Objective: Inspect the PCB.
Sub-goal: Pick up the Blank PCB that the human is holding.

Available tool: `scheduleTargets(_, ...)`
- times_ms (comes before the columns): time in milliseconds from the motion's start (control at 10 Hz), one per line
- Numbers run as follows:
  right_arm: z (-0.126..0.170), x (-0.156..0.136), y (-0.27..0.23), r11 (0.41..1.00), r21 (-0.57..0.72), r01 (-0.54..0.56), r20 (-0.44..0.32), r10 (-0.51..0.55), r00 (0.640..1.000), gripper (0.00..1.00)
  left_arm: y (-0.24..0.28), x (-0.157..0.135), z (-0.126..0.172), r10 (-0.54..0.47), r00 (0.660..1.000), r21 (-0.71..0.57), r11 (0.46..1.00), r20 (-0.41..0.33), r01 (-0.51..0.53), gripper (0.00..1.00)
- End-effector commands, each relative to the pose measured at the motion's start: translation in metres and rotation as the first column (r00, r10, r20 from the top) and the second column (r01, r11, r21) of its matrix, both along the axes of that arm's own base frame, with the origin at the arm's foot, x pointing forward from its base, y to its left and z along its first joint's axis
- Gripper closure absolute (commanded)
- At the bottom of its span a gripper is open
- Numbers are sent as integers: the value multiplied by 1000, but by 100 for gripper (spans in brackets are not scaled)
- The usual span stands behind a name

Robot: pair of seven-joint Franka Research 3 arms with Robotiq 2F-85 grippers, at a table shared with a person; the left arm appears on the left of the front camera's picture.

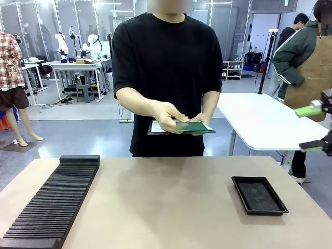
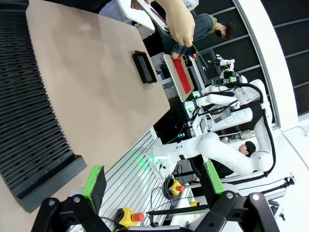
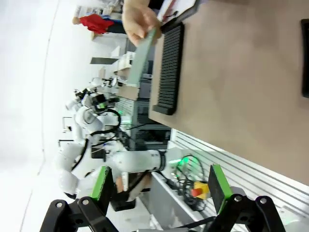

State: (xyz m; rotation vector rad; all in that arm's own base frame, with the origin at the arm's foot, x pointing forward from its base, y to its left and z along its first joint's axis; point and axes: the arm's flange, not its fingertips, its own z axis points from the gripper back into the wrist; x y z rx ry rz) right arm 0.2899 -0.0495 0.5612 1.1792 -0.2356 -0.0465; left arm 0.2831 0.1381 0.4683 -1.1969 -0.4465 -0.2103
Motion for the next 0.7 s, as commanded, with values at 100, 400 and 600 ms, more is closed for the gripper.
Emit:
scheduleTargets(100, 4, 27, 36, 998, 65, 14, -94, -8, 996, 0, 1, 2, 5, -3, 1000, 7, 1000, -16, 3, 0)
scheduleTargets(400, -24, 51, 87, 991, 130, 26, -154, -5, 988, 0, 1, 2, 5, -3, 1000, 7, 1000, -16, 3, 0)
scheduleTargets(600, -47, 65, 119, 983, 180, 22, -210, 16, 977, 0, 1, 2, 5, -3, 1000, 7, 1000, -16, 3, 0)
